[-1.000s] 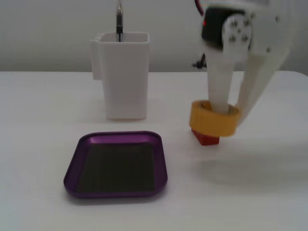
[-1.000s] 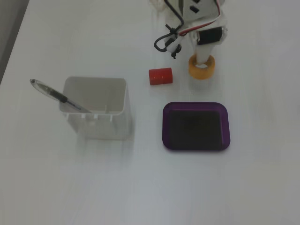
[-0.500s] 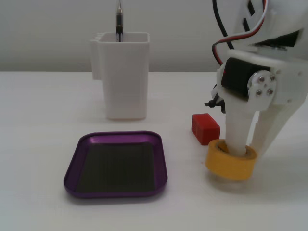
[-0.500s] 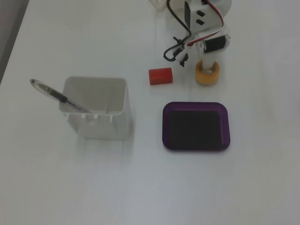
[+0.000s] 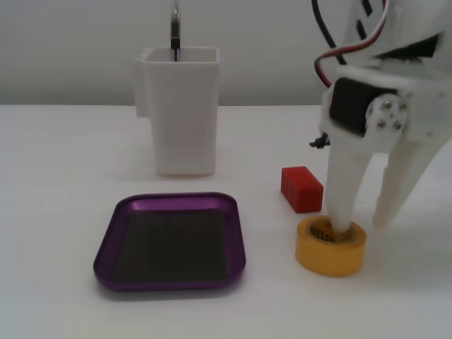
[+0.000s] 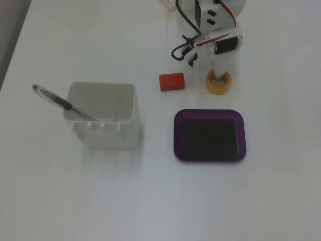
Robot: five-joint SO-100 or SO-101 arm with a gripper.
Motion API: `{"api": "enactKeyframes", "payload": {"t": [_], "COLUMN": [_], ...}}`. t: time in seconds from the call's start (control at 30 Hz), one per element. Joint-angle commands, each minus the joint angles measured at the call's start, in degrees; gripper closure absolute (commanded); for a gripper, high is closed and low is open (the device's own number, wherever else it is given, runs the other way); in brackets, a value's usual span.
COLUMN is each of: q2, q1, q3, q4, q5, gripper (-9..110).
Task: Remove the yellow tape from the box.
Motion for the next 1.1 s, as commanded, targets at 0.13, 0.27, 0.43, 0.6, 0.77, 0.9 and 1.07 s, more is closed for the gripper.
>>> {"api": "enactKeyframes", "payload": {"t": [0.13, 0.27, 0.43, 0.6, 0.77, 0.9, 1.07], "q2": [21.8, 36.74, 53.96, 68.99, 83.76, 93.6, 92.37], "q1": [7.73, 12.3, 14.68, 14.94, 14.94, 14.94, 14.94], "q3": [-14.59, -15.12, -2.11, 17.4, 34.01, 42.98, 45.97], "q4": [15.12, 16.35, 15.91, 13.71, 12.48, 10.99, 9.93], "q5": [-0.35, 0.35, 0.44, 0.53, 1.58, 8.35, 10.11], "gripper": [90, 90, 90, 90, 90, 90, 90]}}
